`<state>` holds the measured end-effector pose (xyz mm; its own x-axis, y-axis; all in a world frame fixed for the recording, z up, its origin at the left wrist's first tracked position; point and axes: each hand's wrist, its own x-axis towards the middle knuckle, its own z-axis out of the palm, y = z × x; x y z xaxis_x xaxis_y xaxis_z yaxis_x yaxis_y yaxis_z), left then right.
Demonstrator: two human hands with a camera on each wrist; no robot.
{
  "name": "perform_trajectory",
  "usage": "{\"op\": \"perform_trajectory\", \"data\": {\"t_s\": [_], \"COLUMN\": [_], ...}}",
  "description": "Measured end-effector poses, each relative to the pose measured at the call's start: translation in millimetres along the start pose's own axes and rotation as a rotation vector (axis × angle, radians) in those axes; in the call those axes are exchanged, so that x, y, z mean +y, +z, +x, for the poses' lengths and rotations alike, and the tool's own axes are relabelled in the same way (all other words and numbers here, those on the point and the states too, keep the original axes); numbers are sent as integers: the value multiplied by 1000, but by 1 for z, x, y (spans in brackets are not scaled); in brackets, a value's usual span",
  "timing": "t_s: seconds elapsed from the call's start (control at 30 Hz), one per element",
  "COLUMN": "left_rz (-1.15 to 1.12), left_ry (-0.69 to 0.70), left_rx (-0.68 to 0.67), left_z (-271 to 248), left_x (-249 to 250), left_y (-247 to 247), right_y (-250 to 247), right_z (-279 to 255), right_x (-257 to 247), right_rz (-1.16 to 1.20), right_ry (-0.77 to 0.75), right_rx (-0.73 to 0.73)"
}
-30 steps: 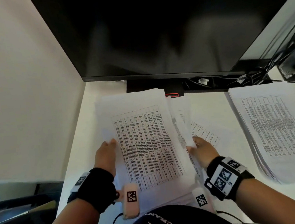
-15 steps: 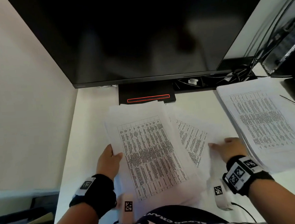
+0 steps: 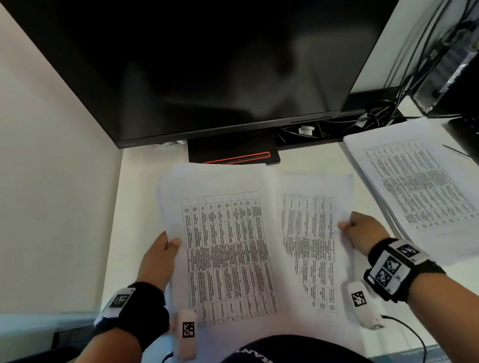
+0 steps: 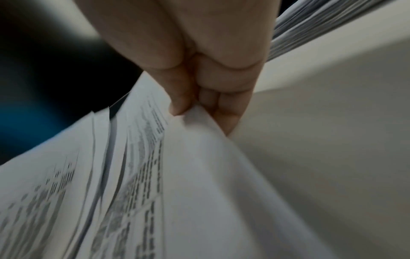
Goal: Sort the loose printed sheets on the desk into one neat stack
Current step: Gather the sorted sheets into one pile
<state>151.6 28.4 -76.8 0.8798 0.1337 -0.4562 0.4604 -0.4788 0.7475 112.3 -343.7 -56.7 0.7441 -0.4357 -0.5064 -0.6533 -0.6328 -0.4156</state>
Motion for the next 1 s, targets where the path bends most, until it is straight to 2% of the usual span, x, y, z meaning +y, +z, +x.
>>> {"op": "perform_trajectory", "data": {"t_s": [0.1,0.2,0.37,0.4,0.53,0.63,0.7,0.83,0.87,0.93,1.0], "left_rz": [-86,-118,-122,-79,6,-65,-198,-455,-472,-484,-476], "left_ry": [2,6,-89,-95,7,102,199,435,480,516,516], "left_rx": [-77,-137,-70,-67,-134,-83,-21,85,81,28,-26], "left_z": [-10,-20,-20,-19,-15,-23,-36,-69,-74,-80,-79], "left_x": [10,19,21,22,32,63,92,145,151,154,147], "left_y": [6,23,47,47,43,34,25,6,5,9,19], "right_y": [11,35,55,56,52,33,8,-44,-50,-50,-37], "right_z": [-9,-18,-30,-31,-30,-29,-34,-67,-75,-84,-84], "right_x": [-8,-19,-23,-20,-18,-38,-58,-91,-95,-99,-98], "right_rz": [194,368,632,635,258,330,424,740,782,835,800], "right_ry": [-64,-88,94,66,-3,-44,-137,-440,-518,-614,-600], "right_rx": [-103,-137,-101,-90,-122,-35,115,419,448,401,327]}}
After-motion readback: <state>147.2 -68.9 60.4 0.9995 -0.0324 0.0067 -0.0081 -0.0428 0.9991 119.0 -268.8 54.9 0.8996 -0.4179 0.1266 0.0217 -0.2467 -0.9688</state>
